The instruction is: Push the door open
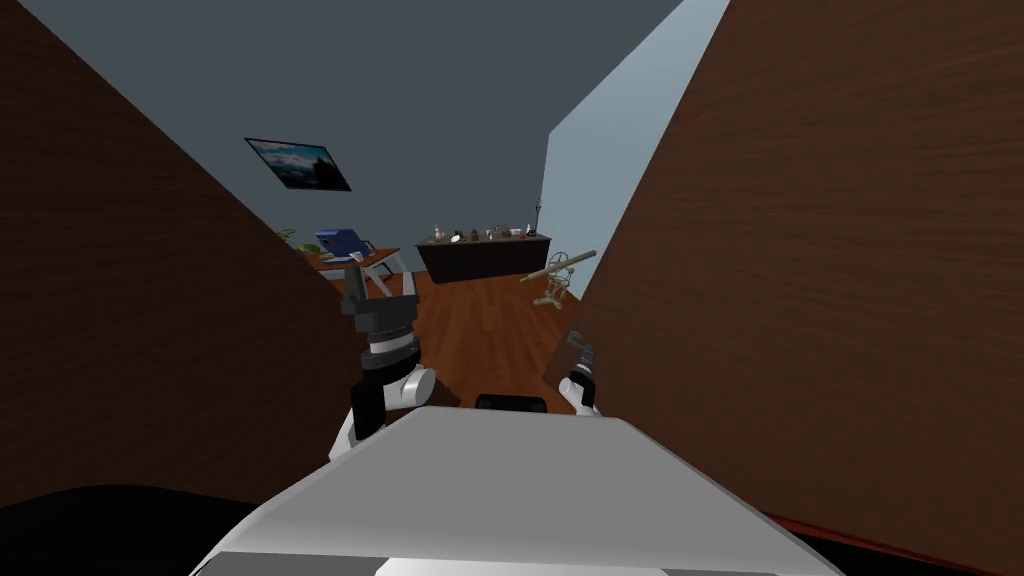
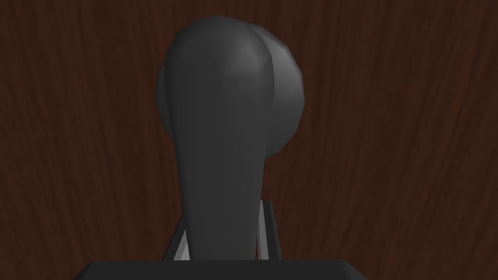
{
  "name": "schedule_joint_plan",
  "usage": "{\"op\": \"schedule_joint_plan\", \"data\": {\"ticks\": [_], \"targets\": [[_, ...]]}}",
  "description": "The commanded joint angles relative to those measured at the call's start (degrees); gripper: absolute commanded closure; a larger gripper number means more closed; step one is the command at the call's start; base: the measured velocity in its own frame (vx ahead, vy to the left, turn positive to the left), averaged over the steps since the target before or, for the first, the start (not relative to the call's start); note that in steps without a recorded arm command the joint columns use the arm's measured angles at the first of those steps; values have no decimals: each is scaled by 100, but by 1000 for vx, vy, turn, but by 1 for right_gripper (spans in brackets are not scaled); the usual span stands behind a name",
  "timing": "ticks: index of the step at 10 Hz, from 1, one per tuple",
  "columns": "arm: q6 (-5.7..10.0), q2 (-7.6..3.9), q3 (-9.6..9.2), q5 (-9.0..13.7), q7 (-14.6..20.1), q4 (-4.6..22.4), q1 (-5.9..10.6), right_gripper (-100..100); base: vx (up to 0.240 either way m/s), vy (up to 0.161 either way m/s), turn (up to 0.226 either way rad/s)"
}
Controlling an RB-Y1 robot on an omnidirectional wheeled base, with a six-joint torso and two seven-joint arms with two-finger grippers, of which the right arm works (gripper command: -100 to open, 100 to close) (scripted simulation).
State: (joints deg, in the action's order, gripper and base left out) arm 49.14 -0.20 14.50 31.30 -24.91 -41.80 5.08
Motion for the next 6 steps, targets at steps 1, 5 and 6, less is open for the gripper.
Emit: {"op": "schedule_joint_plan", "data": {"ticks": [1, 5, 6], "targets": [[74, 91, 81, 77, -38, 6, 32, 100, 171, 7, -54], [120, -91, 266, 247, -153, -50, -42, 100, 144, -6, -37], [120, -91, 266, 247, -153, -50, -42, 100, 119, -13, -6]]}}
